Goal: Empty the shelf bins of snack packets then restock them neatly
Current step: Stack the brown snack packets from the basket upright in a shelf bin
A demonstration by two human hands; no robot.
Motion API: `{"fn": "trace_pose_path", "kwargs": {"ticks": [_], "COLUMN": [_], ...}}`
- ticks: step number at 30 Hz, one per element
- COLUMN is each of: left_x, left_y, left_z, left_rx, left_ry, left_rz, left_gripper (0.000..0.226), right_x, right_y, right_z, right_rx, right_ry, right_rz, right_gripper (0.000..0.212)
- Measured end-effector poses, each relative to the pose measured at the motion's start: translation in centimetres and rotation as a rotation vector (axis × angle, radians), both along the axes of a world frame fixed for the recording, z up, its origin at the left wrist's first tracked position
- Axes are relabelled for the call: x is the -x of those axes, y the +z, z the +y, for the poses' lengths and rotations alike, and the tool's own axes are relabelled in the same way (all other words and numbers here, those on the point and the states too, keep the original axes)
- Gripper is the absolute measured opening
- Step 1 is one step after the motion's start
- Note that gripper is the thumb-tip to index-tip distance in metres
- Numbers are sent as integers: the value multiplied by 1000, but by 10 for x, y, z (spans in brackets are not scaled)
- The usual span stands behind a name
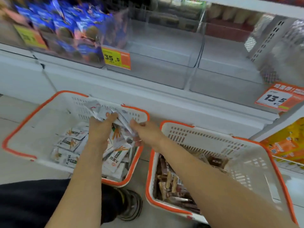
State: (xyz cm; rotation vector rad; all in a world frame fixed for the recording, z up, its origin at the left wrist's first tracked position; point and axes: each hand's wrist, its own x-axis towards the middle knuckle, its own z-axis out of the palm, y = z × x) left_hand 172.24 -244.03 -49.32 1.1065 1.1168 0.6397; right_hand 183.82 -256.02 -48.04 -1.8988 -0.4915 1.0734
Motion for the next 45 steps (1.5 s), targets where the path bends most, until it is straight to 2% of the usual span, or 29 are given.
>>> {"fn": "trace_pose_path", "kwargs": {"ticks": [1,3,4,7,8,10,13,16,19,21,24,28,30,33,35,37,40,43,45], "left_x": [8,18,20,14,7,-16,-63,-103,-128,-141,-164,-201,-214,-219,-214,-209,-203,-202,-206], "left_y": [4,6,1,-19,-23,-31,-34,-47,-75,-95,-124,-155,-170,-188,-192,-193,-190,-185,-184], "left_z": [7,16,19,15,8,-14,-70,-137,-195,-225,-260,-288,-293,-294,-293,-292,-294,-299,-299], "left_rx": [-40,-96,-106,-137,-167,-249,-397,-437,-440,-490,-573,-707,-716,-836,-862,-782,-714,-751,-755], "left_ry": [-22,-119,-186,-330,-343,-349,-512,-905,-1205,-1311,-1428,-1630,-1754,-1944,-1968,-1921,-1787,-1751,-1758], "left_rz": [69,206,305,519,533,498,406,378,435,482,514,493,535,642,657,661,640,661,674], "left_gripper": [88,60,53,72,69,44,18,17,21,22,31,61,71,60,55,52,49,37,45], "right_x": [2,-1,-6,-40,-57,-94,-150,-176,-164,-154,-151,-170,-182,-203,-217,-222,-211,-201,-197], "right_y": [-2,-5,-8,-34,-43,-52,-71,-101,-132,-154,-181,-182,-171,-159,-159,-166,-185,-190,-190], "right_z": [1,-9,-20,-68,-88,-135,-210,-268,-306,-323,-335,-333,-338,-351,-353,-350,-348,-354,-359], "right_rx": [23,86,101,119,143,237,528,740,698,662,714,738,694,589,627,680,719,733,729], "right_ry": [75,186,212,161,108,33,2,11,33,101,164,257,216,79,89,218,426,488,503], "right_rz": [-51,-270,-378,-546,-560,-577,-522,-429,-345,-294,-343,-85,36,92,-60,-215,-334,-352,-278], "right_gripper": [65,52,45,14,8,5,10,21,39,46,58,58,66,71,82,94,119,125,121]}}
